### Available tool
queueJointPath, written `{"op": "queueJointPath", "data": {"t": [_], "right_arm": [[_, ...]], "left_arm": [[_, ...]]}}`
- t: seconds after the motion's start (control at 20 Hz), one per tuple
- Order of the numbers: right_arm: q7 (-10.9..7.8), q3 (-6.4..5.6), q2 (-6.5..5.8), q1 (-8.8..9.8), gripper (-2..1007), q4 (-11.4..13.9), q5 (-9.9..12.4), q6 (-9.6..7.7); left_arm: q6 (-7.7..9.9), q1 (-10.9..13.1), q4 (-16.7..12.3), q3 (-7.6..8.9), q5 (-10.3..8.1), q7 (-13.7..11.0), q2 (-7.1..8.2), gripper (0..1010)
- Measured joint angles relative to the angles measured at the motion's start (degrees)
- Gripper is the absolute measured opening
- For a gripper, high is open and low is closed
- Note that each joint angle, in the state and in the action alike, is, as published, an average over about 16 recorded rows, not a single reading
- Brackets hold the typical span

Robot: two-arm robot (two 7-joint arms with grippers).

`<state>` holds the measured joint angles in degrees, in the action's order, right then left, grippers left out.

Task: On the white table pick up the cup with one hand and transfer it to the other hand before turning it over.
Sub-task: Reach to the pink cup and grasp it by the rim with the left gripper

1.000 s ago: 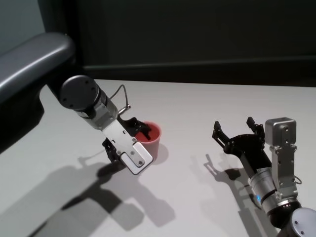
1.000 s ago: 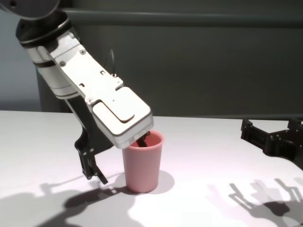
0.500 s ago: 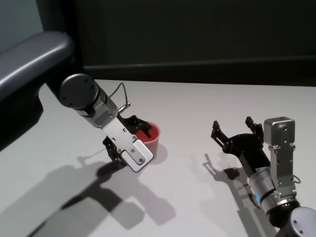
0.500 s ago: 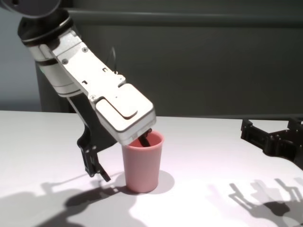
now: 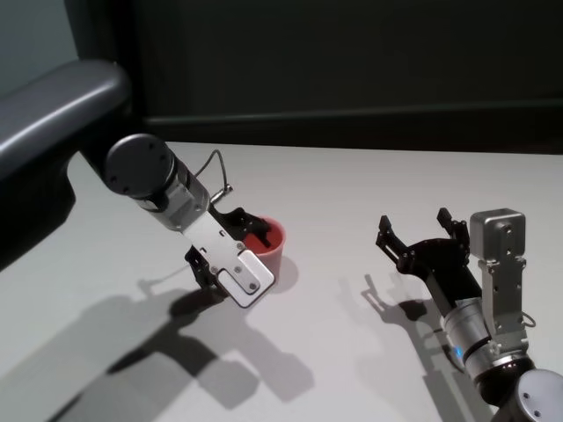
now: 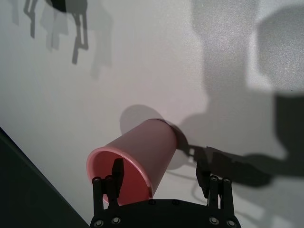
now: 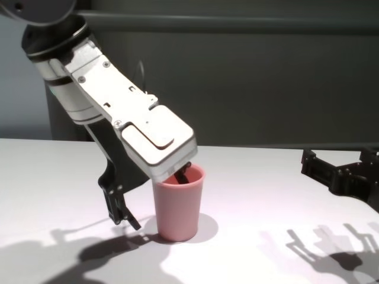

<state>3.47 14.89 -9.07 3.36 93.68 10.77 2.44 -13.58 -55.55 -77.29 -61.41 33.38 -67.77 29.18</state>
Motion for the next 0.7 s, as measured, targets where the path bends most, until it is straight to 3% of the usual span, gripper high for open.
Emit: {"op": "queueJointPath", "data": {"t": [0.7], "right_arm": [[0.0,0.0,0.0,0.0,1002,0.0,0.0,0.0]], "left_arm": [[0.18,0.1,0.1,-0.17,-0.5,0.3,0.18,974]]}}
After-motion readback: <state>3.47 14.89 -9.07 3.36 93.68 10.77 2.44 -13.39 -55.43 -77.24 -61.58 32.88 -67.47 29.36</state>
